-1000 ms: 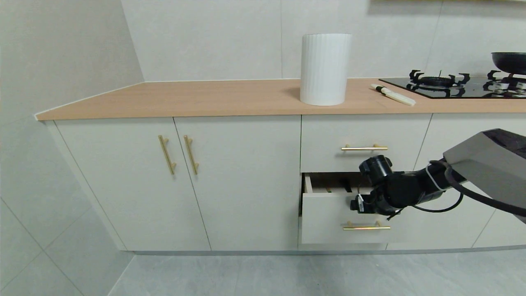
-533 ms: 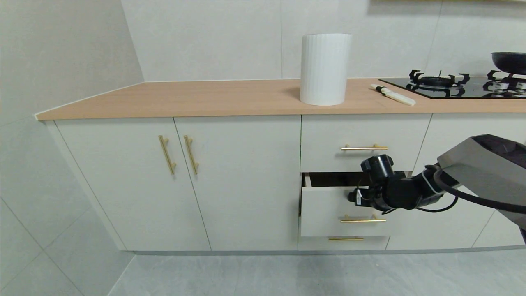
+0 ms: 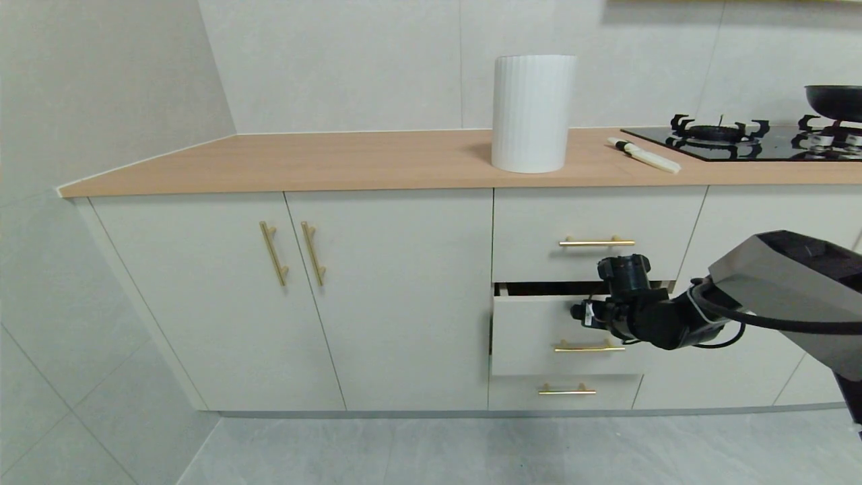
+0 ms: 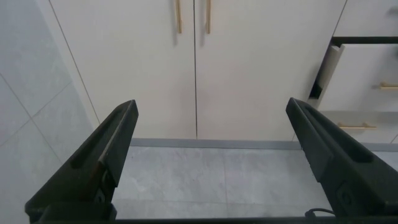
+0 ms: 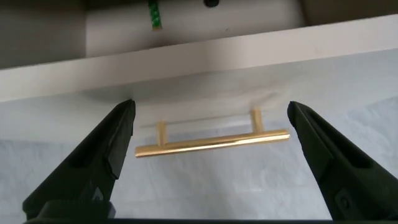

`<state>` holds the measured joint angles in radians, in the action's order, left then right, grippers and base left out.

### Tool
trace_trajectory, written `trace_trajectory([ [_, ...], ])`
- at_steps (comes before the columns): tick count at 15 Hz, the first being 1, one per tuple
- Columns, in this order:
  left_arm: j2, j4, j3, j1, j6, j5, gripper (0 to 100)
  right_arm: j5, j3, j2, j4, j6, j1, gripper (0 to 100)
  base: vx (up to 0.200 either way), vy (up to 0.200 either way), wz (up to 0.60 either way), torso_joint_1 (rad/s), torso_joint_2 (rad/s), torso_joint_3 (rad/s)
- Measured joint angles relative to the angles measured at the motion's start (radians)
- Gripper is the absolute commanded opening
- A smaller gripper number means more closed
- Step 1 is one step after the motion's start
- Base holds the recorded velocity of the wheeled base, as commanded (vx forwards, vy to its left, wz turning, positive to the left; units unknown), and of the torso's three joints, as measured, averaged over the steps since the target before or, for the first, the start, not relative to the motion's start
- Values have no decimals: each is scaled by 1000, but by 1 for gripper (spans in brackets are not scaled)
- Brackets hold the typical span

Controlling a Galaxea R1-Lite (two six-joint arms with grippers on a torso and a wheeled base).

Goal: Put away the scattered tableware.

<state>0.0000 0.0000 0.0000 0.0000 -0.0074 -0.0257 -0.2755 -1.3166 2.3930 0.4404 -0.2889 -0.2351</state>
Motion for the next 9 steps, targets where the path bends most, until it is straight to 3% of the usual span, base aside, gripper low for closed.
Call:
trace_trajectory([
  [9, 0, 0, 0, 0, 0, 0, 100, -5, -86, 101, 93, -24, 36, 100, 0, 0, 0, 0, 0, 0],
])
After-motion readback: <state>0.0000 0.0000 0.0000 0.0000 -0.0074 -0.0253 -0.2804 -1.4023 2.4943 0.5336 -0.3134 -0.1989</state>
